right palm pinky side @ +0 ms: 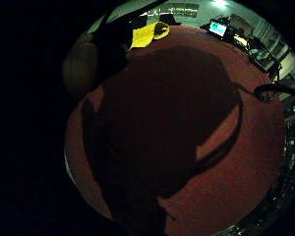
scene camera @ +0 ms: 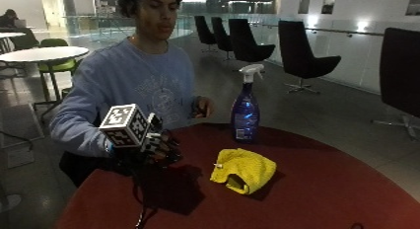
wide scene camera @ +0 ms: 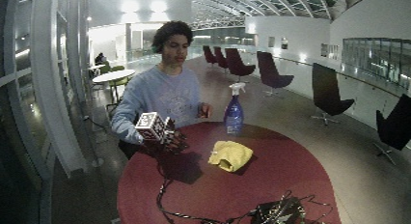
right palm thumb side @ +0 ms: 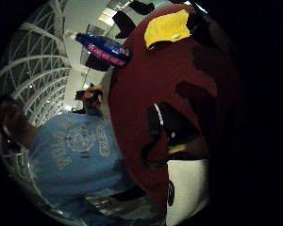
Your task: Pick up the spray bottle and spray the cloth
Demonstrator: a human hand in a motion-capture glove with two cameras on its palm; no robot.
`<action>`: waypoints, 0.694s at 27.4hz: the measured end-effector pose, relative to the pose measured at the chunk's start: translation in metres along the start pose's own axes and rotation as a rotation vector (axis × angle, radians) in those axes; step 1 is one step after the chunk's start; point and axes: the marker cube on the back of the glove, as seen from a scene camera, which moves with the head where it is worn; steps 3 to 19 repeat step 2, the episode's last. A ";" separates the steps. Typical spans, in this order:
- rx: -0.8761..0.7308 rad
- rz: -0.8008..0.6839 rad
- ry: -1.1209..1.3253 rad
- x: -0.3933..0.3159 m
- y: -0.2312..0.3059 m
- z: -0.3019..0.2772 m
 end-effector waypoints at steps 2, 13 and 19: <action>0.003 -0.002 0.005 0.001 -0.002 0.000; 0.003 -0.002 0.005 0.001 -0.002 0.000; 0.003 -0.002 0.005 0.001 -0.002 0.000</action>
